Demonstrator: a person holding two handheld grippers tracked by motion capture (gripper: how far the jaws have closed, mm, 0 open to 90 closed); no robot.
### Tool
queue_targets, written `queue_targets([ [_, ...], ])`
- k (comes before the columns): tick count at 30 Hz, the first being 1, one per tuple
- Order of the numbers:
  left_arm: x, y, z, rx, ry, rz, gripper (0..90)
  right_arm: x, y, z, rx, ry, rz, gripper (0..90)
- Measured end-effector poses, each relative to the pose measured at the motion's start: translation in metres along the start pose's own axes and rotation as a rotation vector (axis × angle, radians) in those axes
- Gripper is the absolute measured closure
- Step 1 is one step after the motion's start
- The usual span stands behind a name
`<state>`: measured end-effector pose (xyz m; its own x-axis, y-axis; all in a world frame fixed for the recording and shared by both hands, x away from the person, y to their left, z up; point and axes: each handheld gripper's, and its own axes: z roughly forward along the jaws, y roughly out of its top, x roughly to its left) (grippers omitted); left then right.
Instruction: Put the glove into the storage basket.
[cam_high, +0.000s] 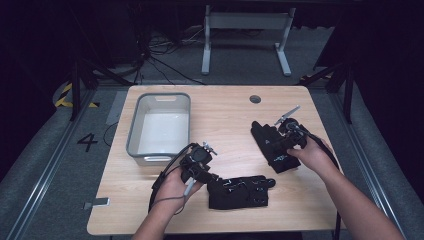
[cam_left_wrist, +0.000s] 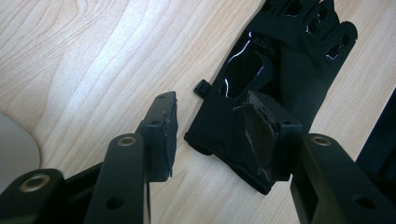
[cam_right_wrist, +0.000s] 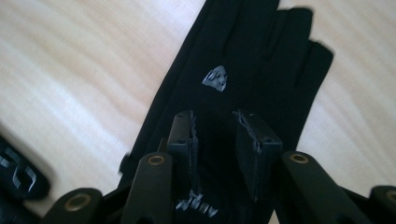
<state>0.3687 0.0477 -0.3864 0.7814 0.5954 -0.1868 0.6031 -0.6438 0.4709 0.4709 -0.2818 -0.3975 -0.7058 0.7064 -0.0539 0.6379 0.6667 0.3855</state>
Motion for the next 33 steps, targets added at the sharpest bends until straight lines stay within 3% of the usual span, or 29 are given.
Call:
queue_targets([
  [5,-0.001,-0.001,0.000,0.003,0.001,-0.001,54.4,0.010,-0.021,-0.008,0.005,0.025,-0.012,66.6],
  [11,-0.006,0.003,0.002,0.004,-0.005,0.015,54.4,0.017,-0.045,-0.015,0.022,0.014,-0.031,64.5],
  [19,-0.006,0.006,0.007,0.014,-0.016,0.020,54.4,0.002,-0.071,-0.020,0.047,-0.030,0.022,62.8],
  [25,-0.007,0.008,0.010,0.017,-0.022,0.018,54.4,0.009,-0.070,-0.020,0.040,0.009,-0.009,60.6],
  [28,-0.006,0.008,0.010,0.016,-0.023,0.021,54.4,0.014,-0.067,-0.014,0.065,0.021,-0.042,58.4],
  [33,-0.005,0.006,0.010,0.020,-0.026,0.017,54.3,0.018,-0.066,0.001,0.113,-0.005,-0.061,61.9],
])
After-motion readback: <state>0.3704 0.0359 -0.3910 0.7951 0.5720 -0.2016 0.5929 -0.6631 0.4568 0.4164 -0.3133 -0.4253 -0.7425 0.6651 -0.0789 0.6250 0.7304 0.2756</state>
